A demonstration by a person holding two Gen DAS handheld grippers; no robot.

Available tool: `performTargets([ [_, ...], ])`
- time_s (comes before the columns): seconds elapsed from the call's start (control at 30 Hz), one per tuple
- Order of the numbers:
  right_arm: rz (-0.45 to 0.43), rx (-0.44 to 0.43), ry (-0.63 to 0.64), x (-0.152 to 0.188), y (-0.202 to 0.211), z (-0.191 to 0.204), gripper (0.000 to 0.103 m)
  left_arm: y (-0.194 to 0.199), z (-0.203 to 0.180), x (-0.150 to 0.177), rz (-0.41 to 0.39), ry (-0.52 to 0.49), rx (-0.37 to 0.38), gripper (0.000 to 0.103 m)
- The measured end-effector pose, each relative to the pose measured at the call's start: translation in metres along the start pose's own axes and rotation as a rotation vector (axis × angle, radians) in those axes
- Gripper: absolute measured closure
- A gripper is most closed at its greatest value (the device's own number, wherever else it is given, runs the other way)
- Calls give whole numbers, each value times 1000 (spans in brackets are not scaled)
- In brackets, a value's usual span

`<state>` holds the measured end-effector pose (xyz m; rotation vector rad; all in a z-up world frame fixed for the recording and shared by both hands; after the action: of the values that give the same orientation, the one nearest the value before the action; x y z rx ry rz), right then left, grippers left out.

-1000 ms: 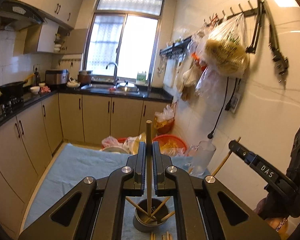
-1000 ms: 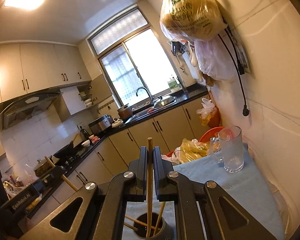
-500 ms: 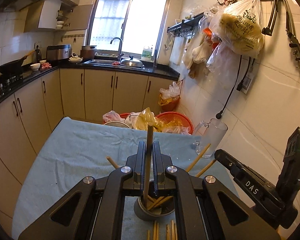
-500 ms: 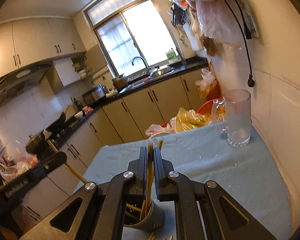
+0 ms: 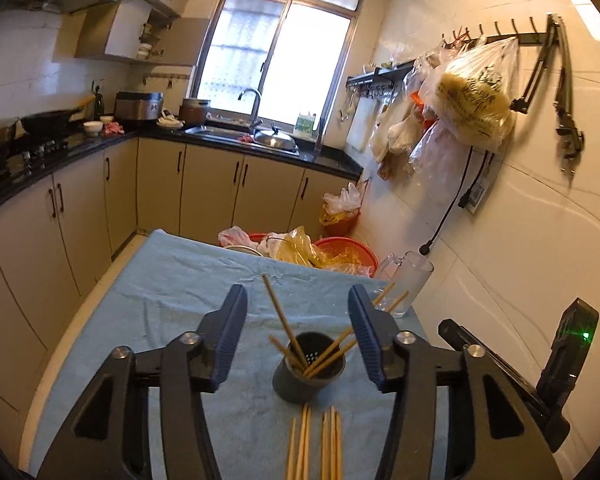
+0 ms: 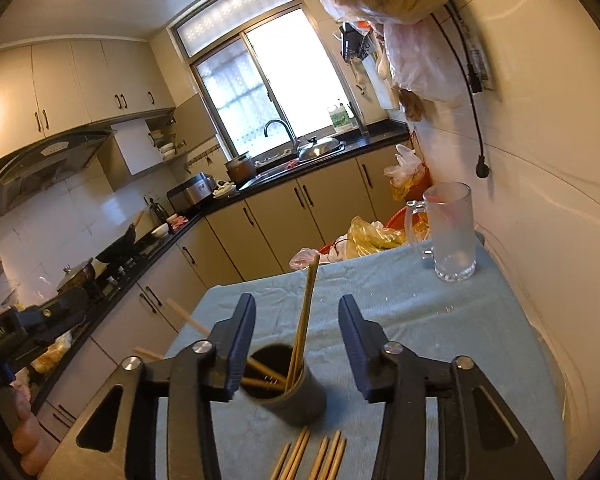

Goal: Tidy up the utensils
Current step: 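Return to the chopstick row and grasp one with the left tool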

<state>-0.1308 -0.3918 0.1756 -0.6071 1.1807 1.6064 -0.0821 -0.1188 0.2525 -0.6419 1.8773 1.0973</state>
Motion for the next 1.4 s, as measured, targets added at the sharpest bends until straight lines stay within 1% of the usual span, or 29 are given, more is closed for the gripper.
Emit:
performTargets([
  [0.07, 4, 6, 9, 8, 12, 2, 50, 17, 1, 7, -10, -12, -15, 47],
  [0.17, 11, 16, 12, 25, 31, 3, 49, 37, 4, 21, -7, -19, -30, 45],
  [0.27, 30, 7, -23, 42, 45, -1, 47, 49, 13, 40, 13, 15, -31, 45],
  [0.33, 66, 7, -42, 56, 50, -6, 47, 50, 19, 55, 34, 33, -33, 45],
  [0.37, 83, 9, -45, 61, 51, -7, 47, 47, 22, 64, 55, 34, -41, 45],
  [0.43, 146, 24, -51, 78, 49, -15, 47, 39, 25, 80, 110, 24, -56, 45],
  [0.47, 174, 32, -50, 85, 48, -18, 47, 31, 27, 90, 150, 13, -58, 45],
  [0.53, 250, 58, -24, 100, 45, -27, 47, 15, 30, 110, 226, 5, -51, 45],
  [0.57, 270, 71, -5, 102, 45, -30, 47, 8, 30, 114, 251, 3, -49, 45],
  [0.63, 308, 125, 81, 107, 49, -36, 47, -6, 33, 129, 304, -9, -40, 45],
  [0.7, 330, 235, 211, 102, 59, -45, 47, -19, 35, 142, 345, -29, -40, 45],
  [0.73, 331, 314, 284, 94, 66, -52, 47, -26, 36, 148, 363, -34, -40, 45],
  [0.77, 330, 362, 323, 88, 70, -57, 47, -34, 38, 153, 380, -34, -35, 45],
  [0.83, 323, 489, 417, 65, 83, -69, 46, -50, 39, 161, 404, -29, -21, 46],
  [0.9, 324, 558, 459, 49, 90, -77, 39, -63, 36, 167, 421, -40, -15, 50],
  [0.93, 324, 570, 463, 46, 91, -80, 34, -71, 33, 171, 432, -47, -7, 53],
  [0.97, 326, 557, 450, 46, 91, -83, 33, -79, 29, 174, 446, -52, 5, 58],
  [1.0, 334, 523, 419, 50, 87, -85, 33, -89, 26, 180, 468, -57, 13, 61],
  [1.03, 344, 482, 386, 56, 84, -85, 33, -96, 24, 183, 485, -60, 16, 67],
  [1.07, 356, 424, 343, 64, 76, -85, 33, -103, 22, 186, 500, -61, 19, 75],
  [1.1, 383, 346, 293, 77, 64, -84, 33, -110, 20, 190, 513, -61, 23, 79],
  [1.13, 400, 289, 257, 89, 52, -81, 33, -115, 19, 192, 519, -60, 27, 81],
  [1.2, 415, 209, 213, 111, 34, -73, 34, -125, 16, 195, 524, -62, 30, 81],
  [1.27, 446, 134, 167, 129, 14, -66, 37, -132, 15, 197, 536, -63, 36, 82],
  [1.4, 474, 71, 156, 147, -13, -49, 39, -145, 15, 202, 559, -50, 45, 82],
])
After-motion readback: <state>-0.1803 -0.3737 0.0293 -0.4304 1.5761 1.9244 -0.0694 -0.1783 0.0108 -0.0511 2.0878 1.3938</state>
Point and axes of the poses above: each gripper's, at about its wrist camera, not at the fingertips, and y roughly against the way its jaws point, z to its left, x to its underside, the point moved 1 cm from there along -y, roughly the way its jaws point
